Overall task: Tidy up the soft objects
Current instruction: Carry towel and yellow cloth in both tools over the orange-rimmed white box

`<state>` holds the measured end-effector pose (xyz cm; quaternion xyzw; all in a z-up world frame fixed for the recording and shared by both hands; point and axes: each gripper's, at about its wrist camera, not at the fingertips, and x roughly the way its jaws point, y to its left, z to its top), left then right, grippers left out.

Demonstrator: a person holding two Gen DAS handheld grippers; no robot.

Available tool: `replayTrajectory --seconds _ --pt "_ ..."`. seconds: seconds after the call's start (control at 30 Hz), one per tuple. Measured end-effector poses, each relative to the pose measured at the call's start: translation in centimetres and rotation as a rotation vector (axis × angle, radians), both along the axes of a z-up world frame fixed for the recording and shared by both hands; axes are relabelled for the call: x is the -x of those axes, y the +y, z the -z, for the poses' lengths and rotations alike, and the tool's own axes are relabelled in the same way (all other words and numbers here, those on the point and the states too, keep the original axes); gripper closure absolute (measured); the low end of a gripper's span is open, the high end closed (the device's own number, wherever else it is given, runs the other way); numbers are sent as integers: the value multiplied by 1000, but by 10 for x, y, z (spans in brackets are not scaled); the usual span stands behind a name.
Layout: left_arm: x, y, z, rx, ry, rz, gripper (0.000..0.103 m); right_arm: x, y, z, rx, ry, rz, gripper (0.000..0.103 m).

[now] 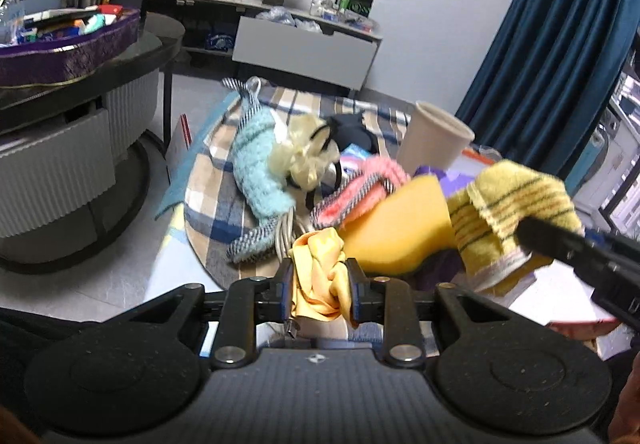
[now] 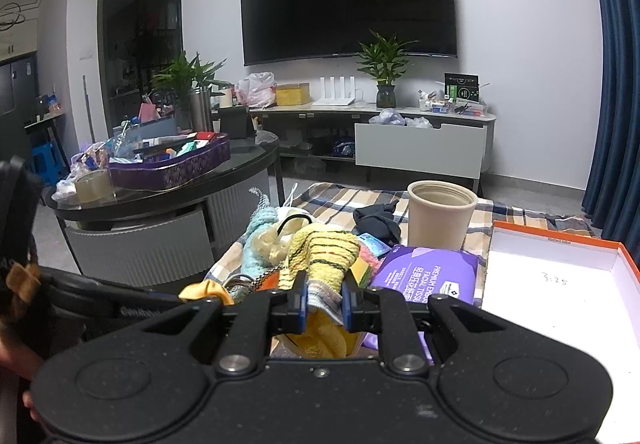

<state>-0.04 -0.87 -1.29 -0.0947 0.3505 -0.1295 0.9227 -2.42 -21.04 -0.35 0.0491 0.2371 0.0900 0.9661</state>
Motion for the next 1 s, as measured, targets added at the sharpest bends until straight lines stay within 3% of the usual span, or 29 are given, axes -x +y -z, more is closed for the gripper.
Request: replayTrajectory --seconds 0.4,1.0 --pt "-7 6 -5 58 -4 -4 72 6 -2 -5 -7 -20 8 83" --pt "-10 -19 -41 -53 -71 -29 74 3 -11 -17 -19 -41 28 83"
